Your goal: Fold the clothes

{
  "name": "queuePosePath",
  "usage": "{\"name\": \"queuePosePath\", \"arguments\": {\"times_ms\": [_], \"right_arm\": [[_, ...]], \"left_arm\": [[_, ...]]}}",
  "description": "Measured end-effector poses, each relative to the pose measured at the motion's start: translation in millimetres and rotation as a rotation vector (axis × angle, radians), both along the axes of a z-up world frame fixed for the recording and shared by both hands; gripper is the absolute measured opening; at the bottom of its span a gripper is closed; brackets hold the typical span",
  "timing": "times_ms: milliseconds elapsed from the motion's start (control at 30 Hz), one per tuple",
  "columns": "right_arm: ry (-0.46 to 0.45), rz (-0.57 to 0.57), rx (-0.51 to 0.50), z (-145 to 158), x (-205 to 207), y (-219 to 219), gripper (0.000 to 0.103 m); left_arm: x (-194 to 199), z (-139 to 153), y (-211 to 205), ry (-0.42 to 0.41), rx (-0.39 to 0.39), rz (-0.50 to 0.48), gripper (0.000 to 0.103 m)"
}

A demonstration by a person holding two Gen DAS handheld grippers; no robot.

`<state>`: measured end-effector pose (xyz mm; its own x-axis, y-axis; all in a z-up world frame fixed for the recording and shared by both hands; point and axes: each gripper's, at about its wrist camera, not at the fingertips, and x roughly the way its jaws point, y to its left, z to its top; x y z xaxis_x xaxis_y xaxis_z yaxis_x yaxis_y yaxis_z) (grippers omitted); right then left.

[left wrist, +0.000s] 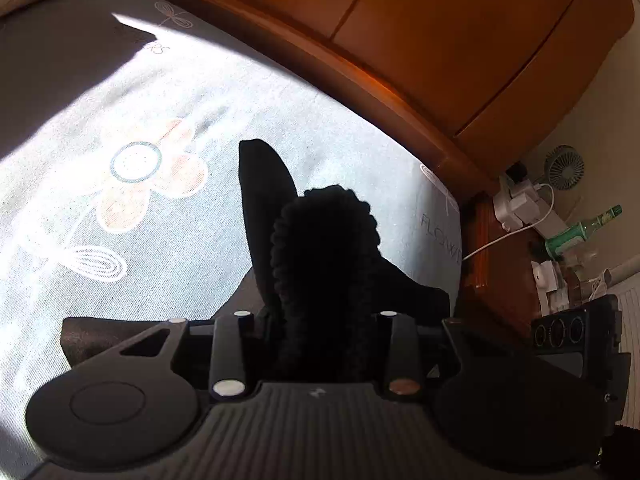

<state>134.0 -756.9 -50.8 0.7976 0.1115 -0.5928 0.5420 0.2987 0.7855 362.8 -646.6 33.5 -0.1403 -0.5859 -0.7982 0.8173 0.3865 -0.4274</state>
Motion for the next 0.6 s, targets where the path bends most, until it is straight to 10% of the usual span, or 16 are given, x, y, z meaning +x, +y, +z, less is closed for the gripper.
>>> {"name": "queuePosePath", "arguments": {"times_ms": [333, 600], "right_arm": [[0.045, 0.006, -0.008, -20.6, 11.8, -10.0, 0.030], [0.082, 0.019, 0.007, -34.4, 15.5, -15.5, 0.037]], "left_arm": [[-4.4, -13.3, -10.8, -0.044, -0.003, 0.022, 0.035], [1.4, 18.3, -12.5, -0.309, -0.038, 0.030, 0.046]]}}
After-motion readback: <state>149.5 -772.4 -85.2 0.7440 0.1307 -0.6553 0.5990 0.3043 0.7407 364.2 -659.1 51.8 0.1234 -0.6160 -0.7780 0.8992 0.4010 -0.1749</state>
